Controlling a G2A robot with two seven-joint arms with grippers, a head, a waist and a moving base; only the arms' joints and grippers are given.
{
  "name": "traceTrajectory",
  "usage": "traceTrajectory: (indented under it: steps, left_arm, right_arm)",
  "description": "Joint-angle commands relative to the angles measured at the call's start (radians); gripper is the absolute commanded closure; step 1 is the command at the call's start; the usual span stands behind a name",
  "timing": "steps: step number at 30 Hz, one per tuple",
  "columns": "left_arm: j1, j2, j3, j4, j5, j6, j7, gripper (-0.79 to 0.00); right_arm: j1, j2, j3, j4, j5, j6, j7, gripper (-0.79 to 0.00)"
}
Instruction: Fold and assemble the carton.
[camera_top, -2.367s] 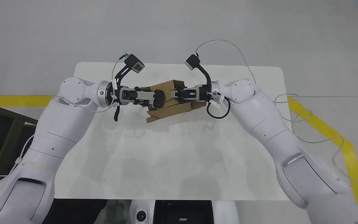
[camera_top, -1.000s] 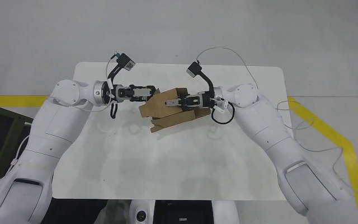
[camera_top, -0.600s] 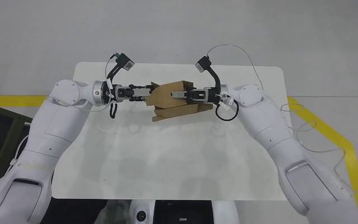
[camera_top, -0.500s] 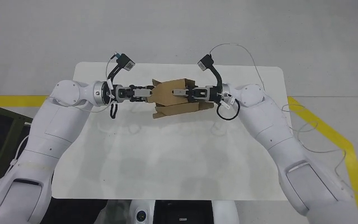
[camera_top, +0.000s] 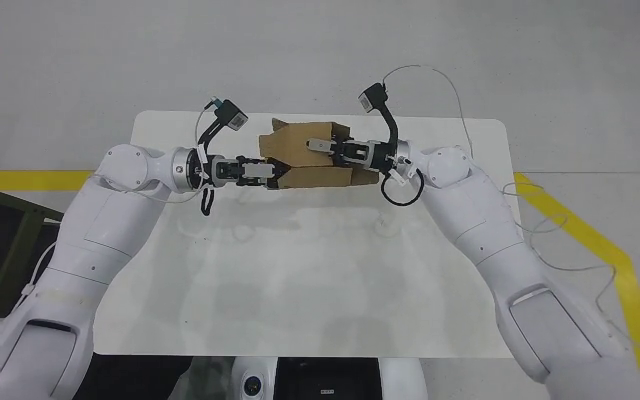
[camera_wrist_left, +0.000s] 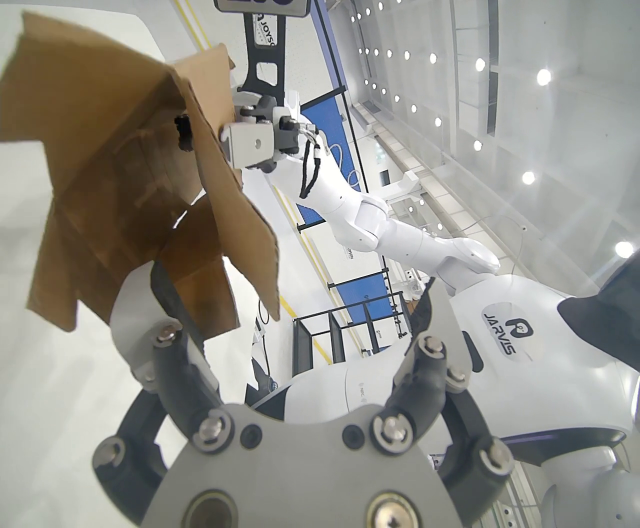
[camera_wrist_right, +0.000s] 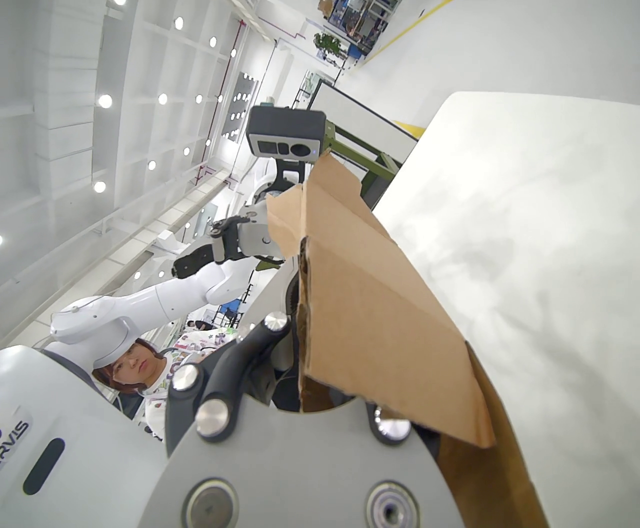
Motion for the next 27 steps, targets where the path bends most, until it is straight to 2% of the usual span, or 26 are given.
traceTrajectory:
  steps: [1,13,27]
  left_arm:
    - [0.004,0.001,-0.001,-0.006,-0.005,0.004,-0.004,-0.785]
    - [0.023,0.001,0.000,-0.030,-0.034,0.023,-0.023,-0.785]
    - [0.013,-0.001,-0.010,-0.007,-0.012,0.010,-0.010,-0.785]
  right_arm:
    - [0.001,-0.003,0.000,0.001,-0.011,-0.002,-0.024,0.000]
    - [0.016,-0.032,-0.018,-0.018,-0.039,-0.001,-0.079,0.000]
    - [0.026,-0.064,-0.043,-0.001,-0.021,-0.008,-0.036,0.000]
